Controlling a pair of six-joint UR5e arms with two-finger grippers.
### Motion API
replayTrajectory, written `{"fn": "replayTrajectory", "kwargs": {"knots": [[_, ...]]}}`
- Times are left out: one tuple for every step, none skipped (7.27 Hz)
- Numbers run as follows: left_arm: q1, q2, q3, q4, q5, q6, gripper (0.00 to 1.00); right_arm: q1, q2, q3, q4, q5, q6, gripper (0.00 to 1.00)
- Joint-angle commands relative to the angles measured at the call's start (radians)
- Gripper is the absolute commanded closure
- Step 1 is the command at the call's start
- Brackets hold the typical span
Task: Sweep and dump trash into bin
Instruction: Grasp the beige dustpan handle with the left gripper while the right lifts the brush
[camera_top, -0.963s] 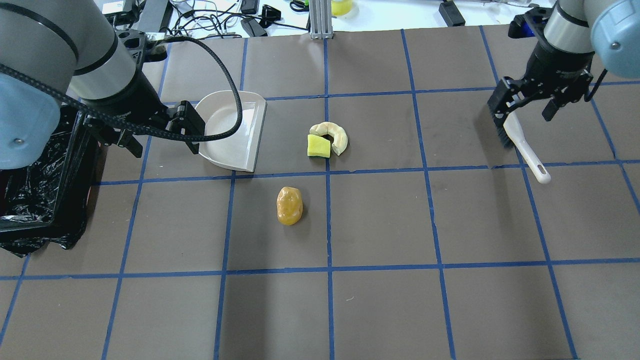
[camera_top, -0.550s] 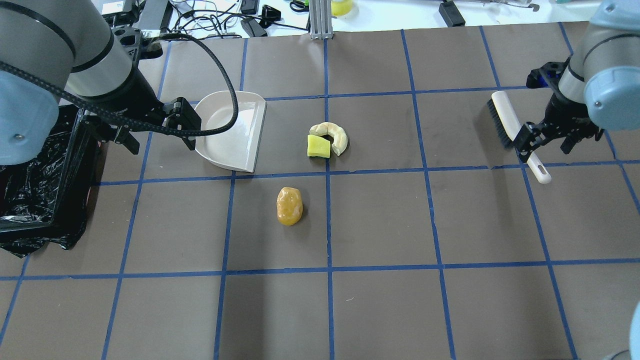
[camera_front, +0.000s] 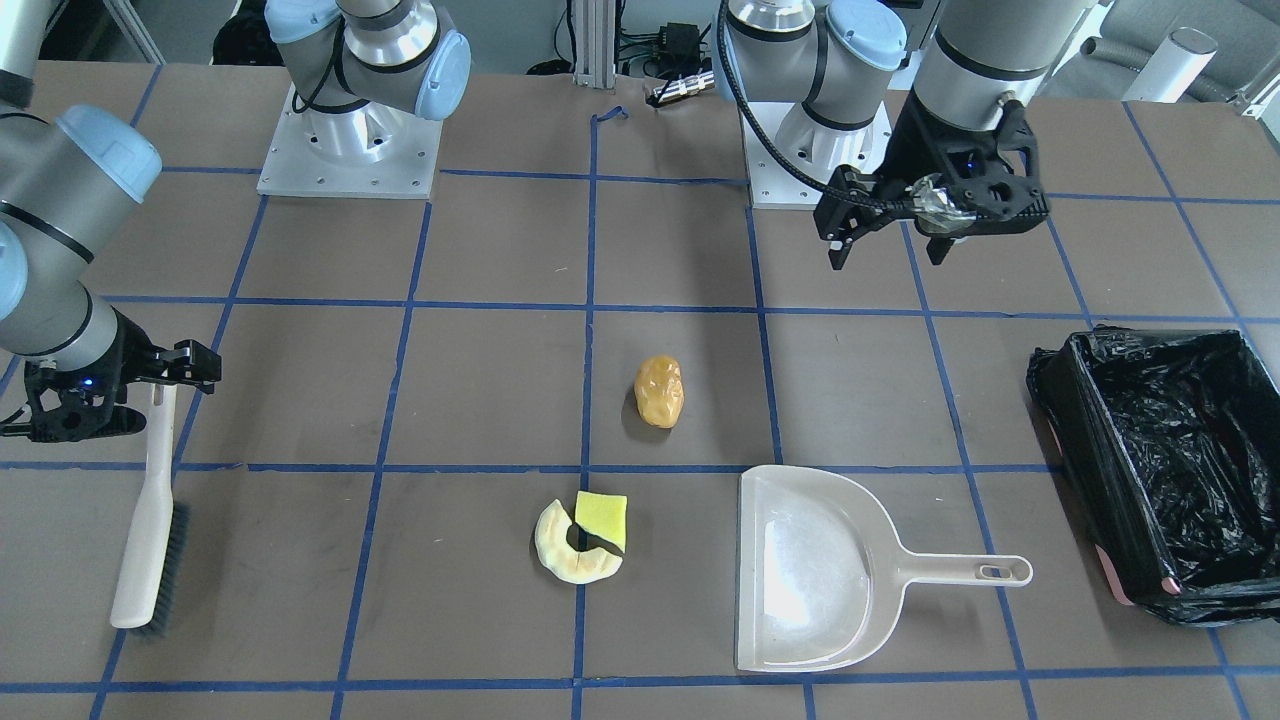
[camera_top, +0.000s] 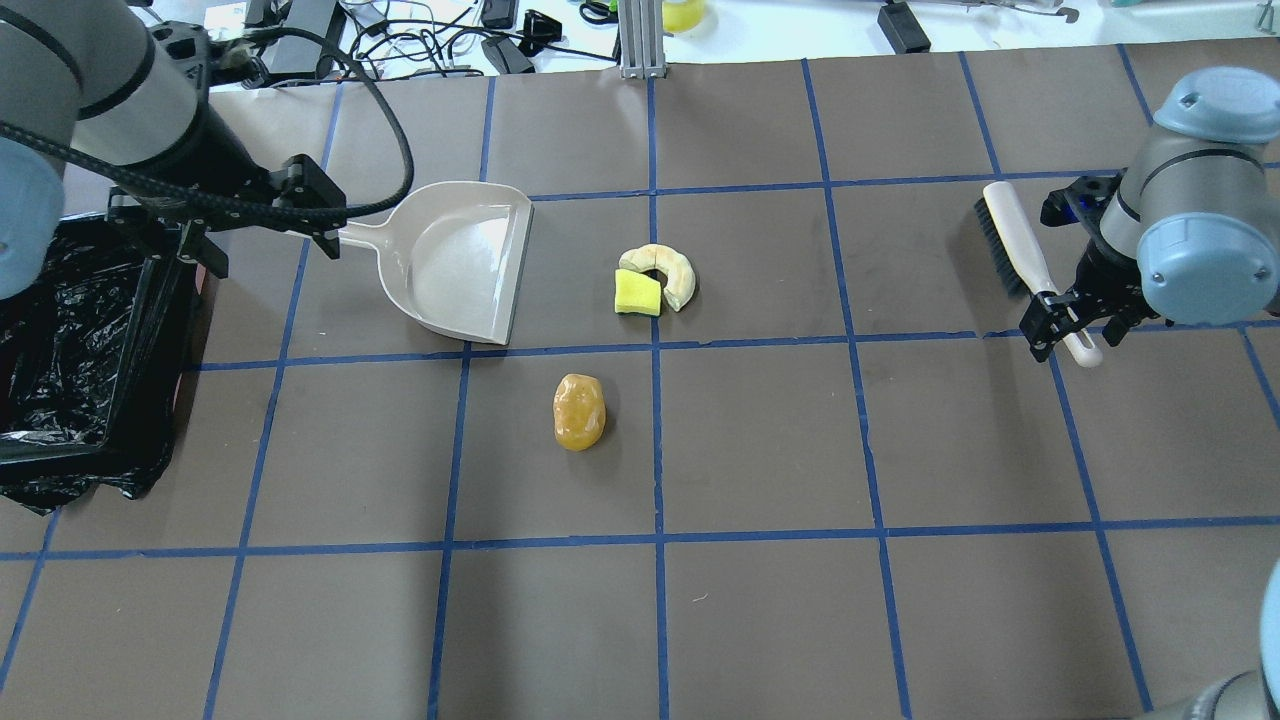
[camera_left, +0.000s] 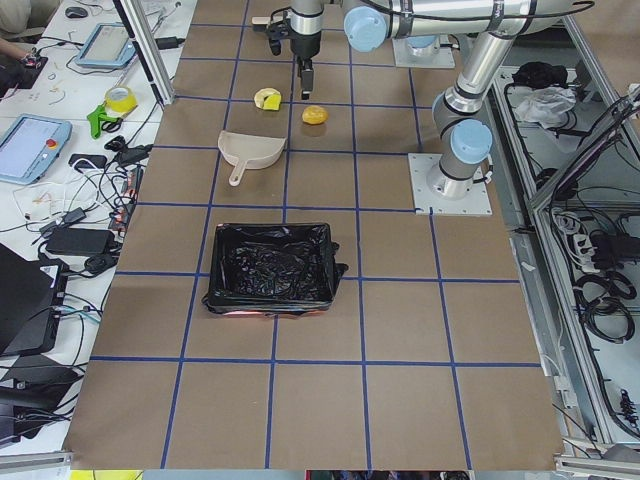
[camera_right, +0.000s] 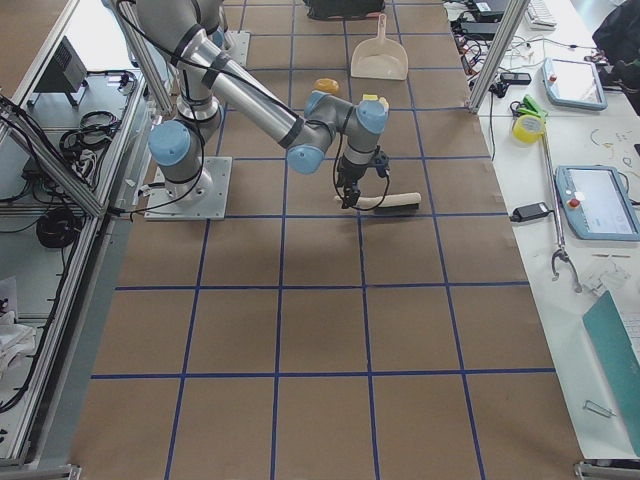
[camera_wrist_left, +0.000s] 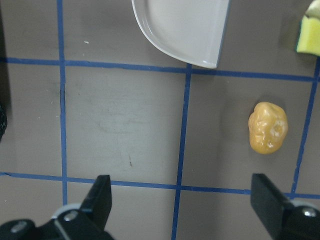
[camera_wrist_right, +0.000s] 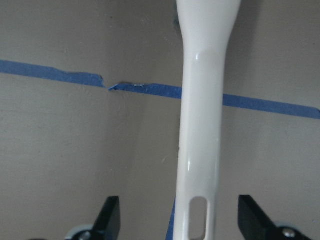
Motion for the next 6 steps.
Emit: {"fn": "replayTrajectory", "kwargs": {"knots": [[0.055,-0.041,-0.009,0.05,0.001,-0.242,0.0,-0.01,0.022,-0.008,-0.011,0.0,0.011,0.17],[0.063,-0.07,-0.026,0.059,0.001,-0.397,0.0,-0.011,0.037,-0.017,-0.017,-0.002,0.019,0.18],[0.063,-0.092,-0.034,0.081,-0.007,-0.535,0.0,-0.013,0.042,-0.029,-0.016,0.003,0.025,0.19],[0.063,-0.11,-0.036,0.111,-0.005,-0.647,0.0,-0.013,0.042,-0.034,-0.016,0.007,0.033,0.28],[0.063,-0.131,-0.037,0.134,-0.01,-0.735,0.0,-0.014,0.041,-0.034,-0.013,0.013,0.054,0.44],[0.063,-0.159,-0.036,0.179,-0.01,-0.847,0.0,-0.014,0.041,-0.034,-0.011,0.032,0.054,0.57]]}}
